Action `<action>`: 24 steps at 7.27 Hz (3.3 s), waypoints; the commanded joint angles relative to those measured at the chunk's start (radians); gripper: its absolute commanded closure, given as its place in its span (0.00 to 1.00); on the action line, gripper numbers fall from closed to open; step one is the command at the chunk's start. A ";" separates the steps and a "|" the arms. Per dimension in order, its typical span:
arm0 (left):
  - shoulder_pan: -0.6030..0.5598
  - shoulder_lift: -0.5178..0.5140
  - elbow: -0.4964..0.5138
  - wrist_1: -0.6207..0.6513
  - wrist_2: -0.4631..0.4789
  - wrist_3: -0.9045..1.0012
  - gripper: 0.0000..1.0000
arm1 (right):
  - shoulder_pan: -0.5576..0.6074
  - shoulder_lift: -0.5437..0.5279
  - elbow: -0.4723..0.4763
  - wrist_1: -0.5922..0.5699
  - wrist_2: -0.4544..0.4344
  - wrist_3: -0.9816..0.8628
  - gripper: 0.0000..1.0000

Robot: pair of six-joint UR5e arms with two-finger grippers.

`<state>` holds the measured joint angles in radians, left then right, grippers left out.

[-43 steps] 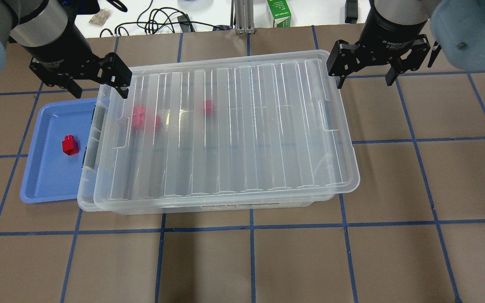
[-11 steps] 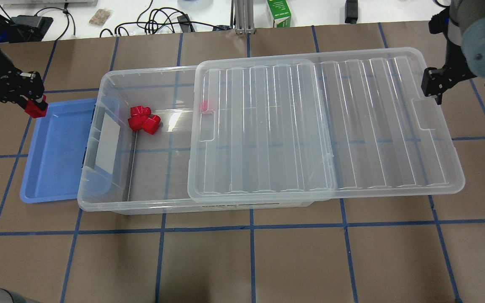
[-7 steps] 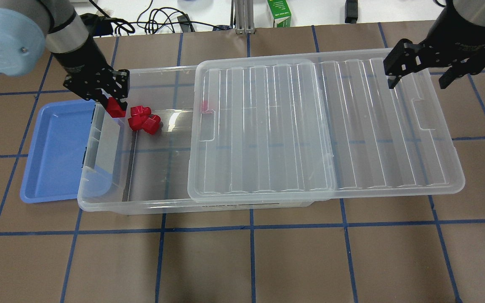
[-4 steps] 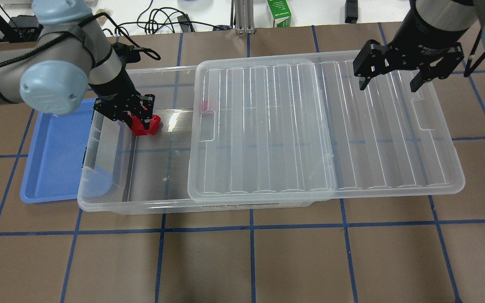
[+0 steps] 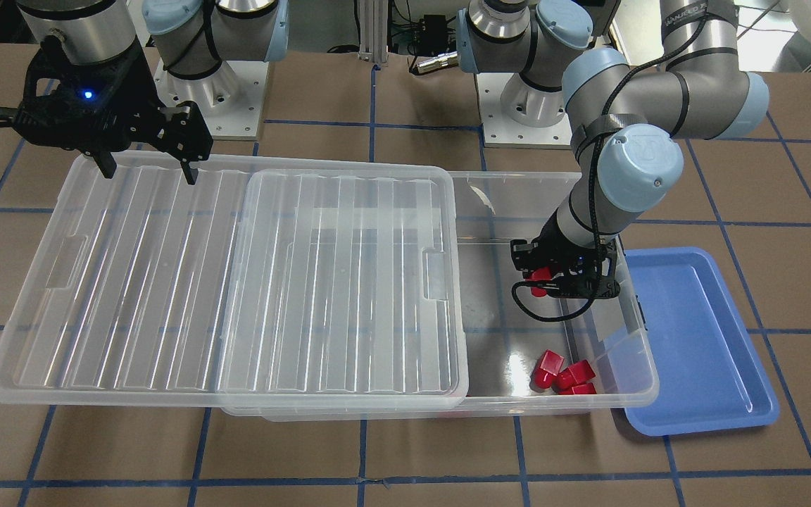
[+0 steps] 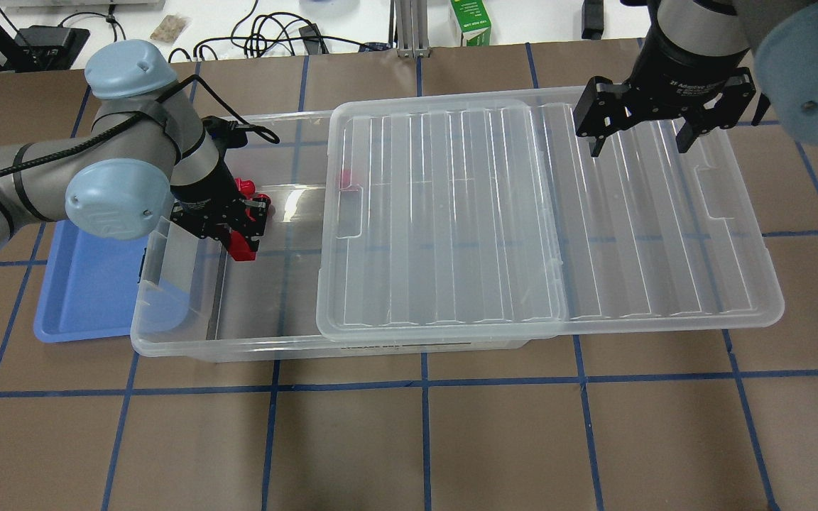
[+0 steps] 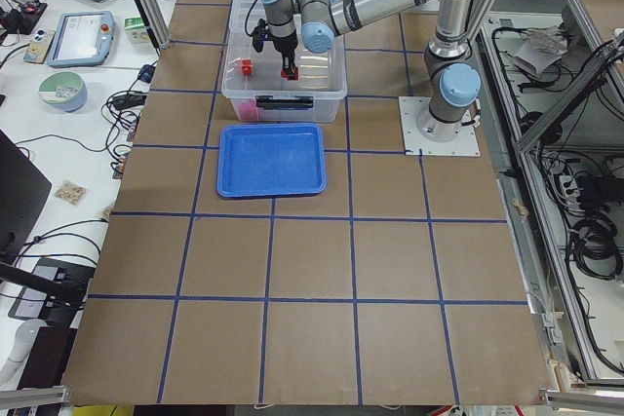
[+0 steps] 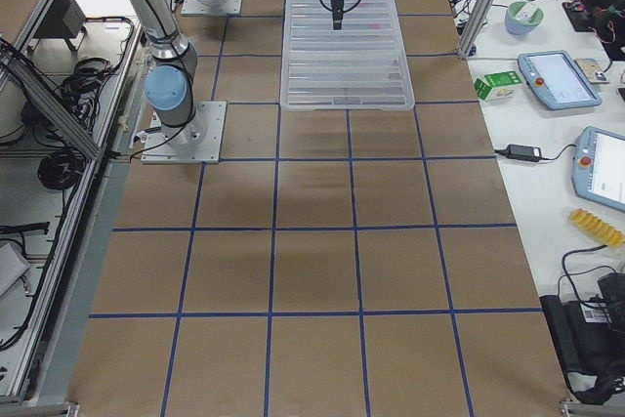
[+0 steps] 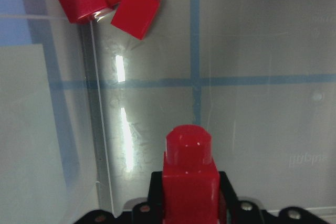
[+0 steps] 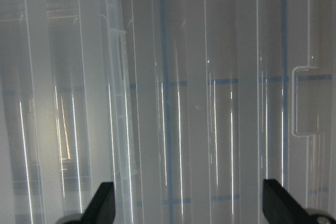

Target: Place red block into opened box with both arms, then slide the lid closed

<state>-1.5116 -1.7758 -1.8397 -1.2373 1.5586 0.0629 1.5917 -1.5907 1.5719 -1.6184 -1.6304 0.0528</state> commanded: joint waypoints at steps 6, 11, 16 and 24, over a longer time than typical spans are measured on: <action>0.019 -0.036 -0.121 0.188 0.006 0.002 0.02 | -0.001 -0.003 0.005 -0.001 -0.005 -0.005 0.00; -0.008 0.100 0.217 -0.225 -0.006 -0.012 0.00 | -0.056 0.002 -0.003 0.012 -0.009 -0.025 0.00; -0.044 0.220 0.269 -0.335 0.006 0.002 0.00 | -0.407 0.001 0.022 0.021 -0.002 -0.401 0.00; -0.041 0.228 0.264 -0.317 0.003 0.000 0.00 | -0.518 0.018 0.335 -0.250 -0.054 -0.518 0.00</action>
<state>-1.5524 -1.5493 -1.5720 -1.5579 1.5621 0.0652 1.0590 -1.5714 1.9089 -1.8667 -1.6934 -0.4696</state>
